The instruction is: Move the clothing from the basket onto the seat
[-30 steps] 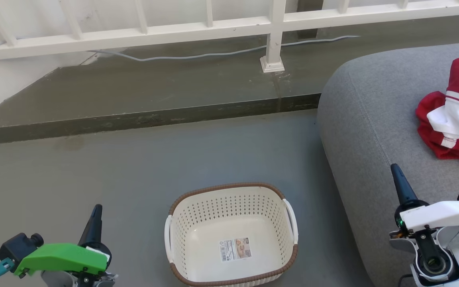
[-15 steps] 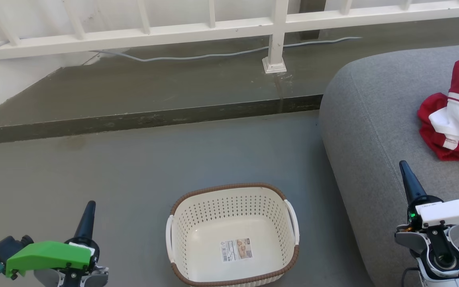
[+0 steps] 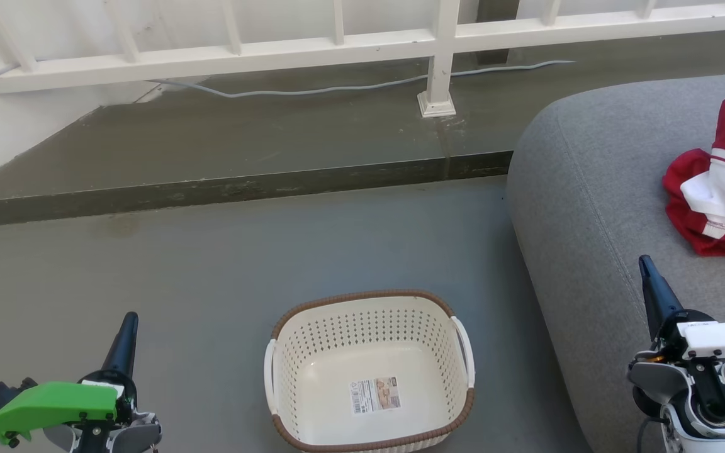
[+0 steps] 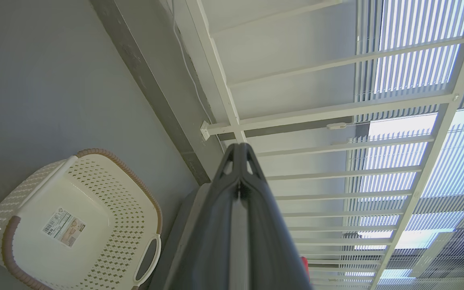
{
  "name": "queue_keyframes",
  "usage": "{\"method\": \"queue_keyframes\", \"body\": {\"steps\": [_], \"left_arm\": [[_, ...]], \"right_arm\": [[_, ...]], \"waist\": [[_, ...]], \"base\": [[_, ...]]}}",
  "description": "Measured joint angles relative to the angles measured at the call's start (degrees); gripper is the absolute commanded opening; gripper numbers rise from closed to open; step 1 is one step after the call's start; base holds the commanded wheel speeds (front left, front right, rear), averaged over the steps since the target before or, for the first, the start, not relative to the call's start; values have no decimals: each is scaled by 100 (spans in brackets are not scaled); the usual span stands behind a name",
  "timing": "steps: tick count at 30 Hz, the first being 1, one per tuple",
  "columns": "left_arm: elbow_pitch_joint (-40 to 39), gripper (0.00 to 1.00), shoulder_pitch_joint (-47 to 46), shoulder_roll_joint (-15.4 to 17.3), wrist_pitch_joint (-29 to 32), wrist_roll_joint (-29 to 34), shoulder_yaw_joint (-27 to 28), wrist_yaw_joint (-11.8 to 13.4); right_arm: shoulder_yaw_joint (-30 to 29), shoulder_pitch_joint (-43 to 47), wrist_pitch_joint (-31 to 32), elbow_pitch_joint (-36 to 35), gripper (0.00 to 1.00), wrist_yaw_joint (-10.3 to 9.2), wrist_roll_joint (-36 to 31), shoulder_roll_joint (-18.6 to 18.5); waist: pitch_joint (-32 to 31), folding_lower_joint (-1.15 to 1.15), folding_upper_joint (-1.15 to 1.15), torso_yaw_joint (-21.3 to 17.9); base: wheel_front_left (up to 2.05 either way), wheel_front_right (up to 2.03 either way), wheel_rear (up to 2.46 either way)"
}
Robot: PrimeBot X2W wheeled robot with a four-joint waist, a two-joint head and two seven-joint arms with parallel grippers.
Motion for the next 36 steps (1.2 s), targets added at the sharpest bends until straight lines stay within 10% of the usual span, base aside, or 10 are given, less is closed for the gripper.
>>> {"method": "queue_keyframes", "body": {"steps": [36], "left_arm": [[245, 0, -133, -82, 143, -690, 197, -148]], "right_arm": [[-227, -83, 126, 81, 0, 68, 734, 32]], "waist": [[-12, 0, 0, 27]], "base": [[0, 0, 0]]}}
